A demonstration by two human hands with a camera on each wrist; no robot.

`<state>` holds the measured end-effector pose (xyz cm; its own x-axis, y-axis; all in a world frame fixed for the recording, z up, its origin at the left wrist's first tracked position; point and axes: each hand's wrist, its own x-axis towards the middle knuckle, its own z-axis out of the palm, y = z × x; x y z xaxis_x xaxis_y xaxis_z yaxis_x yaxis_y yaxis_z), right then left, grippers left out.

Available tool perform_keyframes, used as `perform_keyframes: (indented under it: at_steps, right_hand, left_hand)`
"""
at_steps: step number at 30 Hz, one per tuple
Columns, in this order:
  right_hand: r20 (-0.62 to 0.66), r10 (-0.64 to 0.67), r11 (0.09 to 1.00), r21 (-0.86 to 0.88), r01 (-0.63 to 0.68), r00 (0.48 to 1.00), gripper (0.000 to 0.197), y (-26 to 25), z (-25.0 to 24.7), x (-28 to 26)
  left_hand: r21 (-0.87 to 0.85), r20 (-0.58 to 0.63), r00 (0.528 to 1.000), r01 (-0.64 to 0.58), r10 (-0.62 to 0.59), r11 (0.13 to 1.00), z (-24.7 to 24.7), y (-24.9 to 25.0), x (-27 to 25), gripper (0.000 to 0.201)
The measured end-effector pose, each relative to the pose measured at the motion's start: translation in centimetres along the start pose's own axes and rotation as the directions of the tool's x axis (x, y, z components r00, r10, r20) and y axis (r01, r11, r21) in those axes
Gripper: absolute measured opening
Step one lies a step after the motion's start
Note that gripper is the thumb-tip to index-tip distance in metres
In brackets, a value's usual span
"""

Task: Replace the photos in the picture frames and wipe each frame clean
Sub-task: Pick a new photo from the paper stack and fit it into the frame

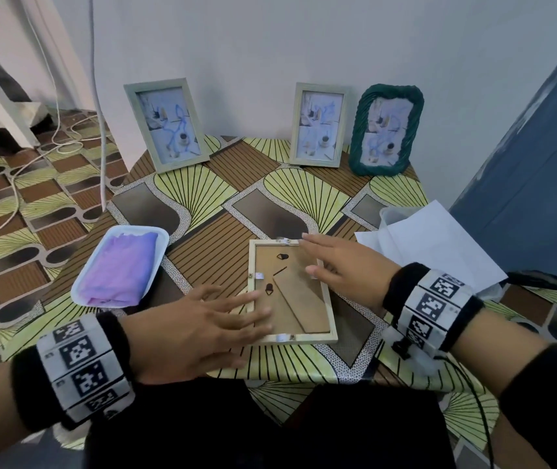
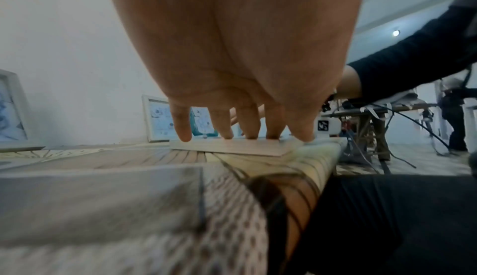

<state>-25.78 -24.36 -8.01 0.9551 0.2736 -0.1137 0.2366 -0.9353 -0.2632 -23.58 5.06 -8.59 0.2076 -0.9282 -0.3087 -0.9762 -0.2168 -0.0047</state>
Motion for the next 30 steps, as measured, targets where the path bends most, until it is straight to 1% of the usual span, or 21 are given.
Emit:
perform_keyframes:
  at_steps: [2,3,5,8,11,13,15,16,19,22,24,26,27,28,30]
  right_hand:
    - [0.098,-0.012,0.999,-0.048,0.017,0.995,0.054,0.1,0.2,0.2]
    - [0.127,-0.006,0.997,-0.080,0.016,0.992,0.055,0.1,0.3,0.1]
    - [0.142,0.026,0.989,-0.151,-0.004,0.990,0.058,0.1,0.4,-0.3]
    - [0.077,0.053,0.970,-0.241,-0.034,0.996,0.058,-0.3,0.4,-1.2]
    - [-0.009,0.040,0.970,-0.240,-0.041,0.999,0.046,-1.2,0.5,-2.3]
    - [-0.022,0.047,0.977,-0.208,-0.051,0.999,0.045,-1.8,0.6,-2.9]
    - [-0.031,0.040,0.981,-0.190,-0.045,0.999,0.048,-2.3,0.8,-3.3]
    - [-0.040,0.037,0.981,-0.188,-0.043,0.999,0.049,-2.5,0.9,-3.4]
    - [-0.076,0.059,0.981,-0.182,-0.072,0.995,0.054,-2.9,1.2,-3.4]
    - [-0.122,0.081,0.984,-0.147,-0.099,0.989,0.058,-2.9,1.3,-3.4]
    - [-0.133,0.078,0.989,-0.113,-0.093,0.988,0.056,-2.8,1.2,-3.4]
    - [-0.162,0.065,0.997,-0.041,-0.072,0.985,0.047,-2.6,0.9,-3.4]
    - [-0.199,0.061,0.998,-0.002,-0.062,0.978,0.041,-2.4,0.8,-3.3]
    - [-0.240,0.064,0.998,0.027,-0.059,0.969,0.035,-2.3,0.6,-3.2]
    - [-0.293,0.088,0.996,0.032,-0.082,0.952,0.029,-2.0,0.4,-3.0]
  left_hand:
    - [-0.003,0.007,1.000,0.018,-0.018,1.000,0.3,-0.1,-0.7,0.059]
    - [0.002,0.008,0.999,0.045,-0.045,0.999,0.4,-0.2,-1.1,0.061]
    - [0.029,-0.002,0.992,0.128,-0.128,0.991,0.5,-0.8,-1.6,0.065]
    - [0.055,0.059,0.962,0.262,-0.265,0.964,0.4,-2.0,-1.9,0.071]
    - [0.043,0.109,0.932,0.343,-0.346,0.938,-0.3,-3.6,-1.7,0.076]
    - [0.049,0.114,0.918,0.376,-0.379,0.925,-0.9,-4.5,-1.1,0.084]
    - [0.063,0.124,0.906,0.400,-0.405,0.914,-1.3,-5.1,-0.3,0.094]
    - [0.060,0.128,0.901,0.409,-0.414,0.910,-1.4,-5.4,0.2,0.095]
    - [0.004,0.143,0.890,0.437,-0.433,0.900,-1.7,-6.2,1.3,0.090]
    - [0.007,0.148,0.886,0.443,-0.439,0.897,-1.6,-6.7,1.9,0.090]
    - [0.012,0.121,0.884,0.454,-0.452,0.891,-1.3,-6.7,2.2,0.085]
    - [-0.036,0.074,0.876,0.479,-0.476,0.877,-1.2,-6.4,2.4,0.080]
    - [-0.067,0.044,0.872,0.490,-0.488,0.869,-1.1,-6.2,2.4,0.079]
    - [-0.093,0.002,0.866,0.497,-0.499,0.863,-1.0,-5.9,2.3,0.078]
    - [-0.132,-0.133,0.840,0.511,-0.526,0.849,-1.1,-5.0,1.9,0.074]
